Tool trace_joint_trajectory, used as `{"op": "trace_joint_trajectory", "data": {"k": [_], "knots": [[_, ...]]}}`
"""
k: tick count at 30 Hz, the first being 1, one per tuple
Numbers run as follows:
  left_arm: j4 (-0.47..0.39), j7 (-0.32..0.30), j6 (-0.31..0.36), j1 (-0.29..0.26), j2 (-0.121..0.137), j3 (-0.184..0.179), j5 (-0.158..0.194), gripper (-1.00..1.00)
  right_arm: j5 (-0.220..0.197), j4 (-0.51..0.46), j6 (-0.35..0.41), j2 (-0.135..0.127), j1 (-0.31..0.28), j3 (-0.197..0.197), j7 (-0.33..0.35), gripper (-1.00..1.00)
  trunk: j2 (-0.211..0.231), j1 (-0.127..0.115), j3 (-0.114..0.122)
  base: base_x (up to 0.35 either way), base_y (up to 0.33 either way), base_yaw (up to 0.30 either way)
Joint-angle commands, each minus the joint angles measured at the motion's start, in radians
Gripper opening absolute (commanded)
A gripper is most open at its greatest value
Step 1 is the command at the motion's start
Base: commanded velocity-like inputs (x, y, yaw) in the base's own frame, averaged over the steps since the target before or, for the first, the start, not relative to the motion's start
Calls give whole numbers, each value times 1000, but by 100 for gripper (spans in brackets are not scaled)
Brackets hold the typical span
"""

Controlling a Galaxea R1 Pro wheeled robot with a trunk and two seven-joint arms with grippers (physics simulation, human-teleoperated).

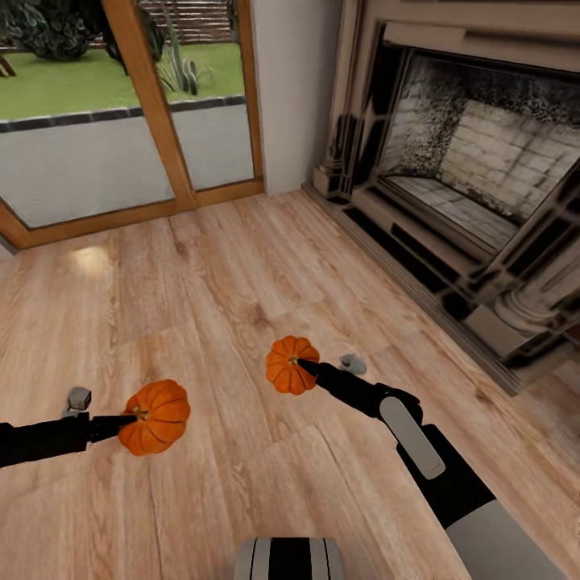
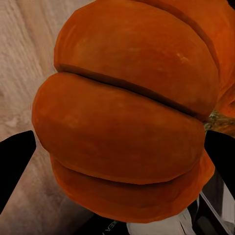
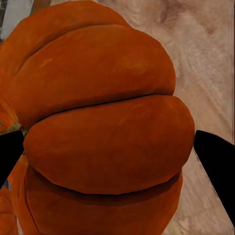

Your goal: Place each of the two pumpkins and all three candles from the living room inside a cabinet in the living room (use any cabinet), then make sure every cabinet is closed, and position the cauldron so it is next to a table in the living room.

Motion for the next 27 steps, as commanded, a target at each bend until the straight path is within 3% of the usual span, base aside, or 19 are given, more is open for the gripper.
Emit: {"op": "trace_joint_trajectory", "data": {"k": [1,27], "knots": [[-1,0,10,0,0,0,8,-100,-12,-1,1,-1,-1,2,-6,-100,0,-1,3,0,0,-260],[1,7,10,0,22,0,-4,-100,-13,-2,1,3,-1,2,-7,-100,6,-12,93,-8,0,-270]]}}
